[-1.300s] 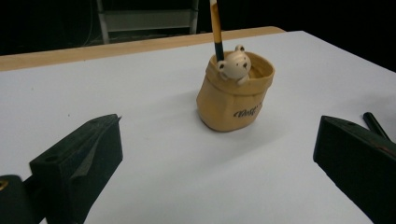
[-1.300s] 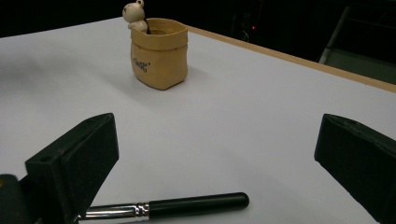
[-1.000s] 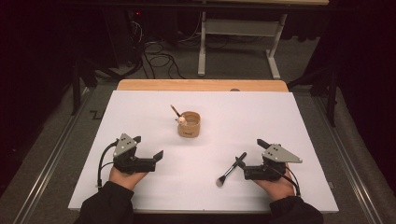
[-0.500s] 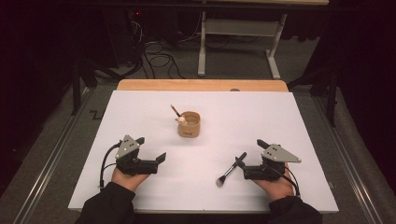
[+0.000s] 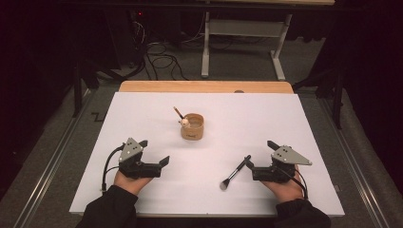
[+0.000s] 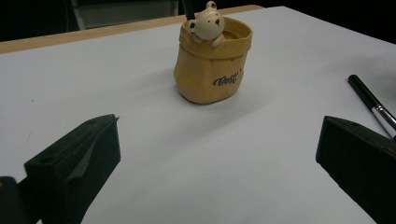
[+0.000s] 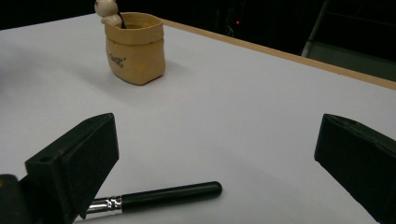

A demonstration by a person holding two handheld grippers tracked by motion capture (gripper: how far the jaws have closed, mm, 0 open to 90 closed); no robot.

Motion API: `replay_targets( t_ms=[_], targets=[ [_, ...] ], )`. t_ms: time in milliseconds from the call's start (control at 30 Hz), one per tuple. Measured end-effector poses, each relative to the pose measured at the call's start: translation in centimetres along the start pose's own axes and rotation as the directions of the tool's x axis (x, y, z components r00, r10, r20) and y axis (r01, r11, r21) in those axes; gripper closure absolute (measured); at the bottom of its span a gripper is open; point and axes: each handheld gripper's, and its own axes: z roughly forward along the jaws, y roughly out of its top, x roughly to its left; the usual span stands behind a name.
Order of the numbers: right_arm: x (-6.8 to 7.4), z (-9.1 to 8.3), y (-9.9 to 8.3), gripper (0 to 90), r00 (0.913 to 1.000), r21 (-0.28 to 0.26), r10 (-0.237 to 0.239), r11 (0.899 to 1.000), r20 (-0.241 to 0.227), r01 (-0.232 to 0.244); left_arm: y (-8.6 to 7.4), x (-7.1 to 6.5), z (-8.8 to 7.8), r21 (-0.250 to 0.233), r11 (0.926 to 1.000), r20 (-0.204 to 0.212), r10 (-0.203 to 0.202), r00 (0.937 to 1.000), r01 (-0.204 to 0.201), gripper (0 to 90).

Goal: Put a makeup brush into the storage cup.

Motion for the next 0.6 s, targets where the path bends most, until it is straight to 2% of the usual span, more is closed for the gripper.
replay_targets(
  t_ms=[133, 333, 367, 600],
  targets=[
    [-0.7, -0.3, -0.2, 0.3, 0.9998, 0.011, 0.001, 1.0, 0.018, -0.001, -0.1, 0.2, 0.2, 0.001, 1.0, 0.013, 0.009, 0.9999, -0.009, 0.6],
    [-2.1, -1.3, -0.7, 0.3, 0.9959, 0.013, 0.041, 0.999, 0.08, -0.042, 0.0, 0.2, 0.1, -0.014, 0.9998, 0.026, 0.013, 0.9996, -0.012, 0.6],
    [-2.3, -1.5, -0.8, 0.3, 0.9943, 0.022, 0.055, 0.998, 0.091, -0.058, 0.0, 0.2, 0.1, -0.015, 0.9998, 0.028, 0.01, 0.9996, -0.009, 0.6],
    [-3.4, -2.3, -1.4, 0.3, 0.9892, 0.077, 0.055, 0.995, 0.136, -0.066, 0.2, 0.3, 0.5, -0.021, 0.9997, 0.046, 0.009, 0.9989, -0.008, 0.8]
  ],
)
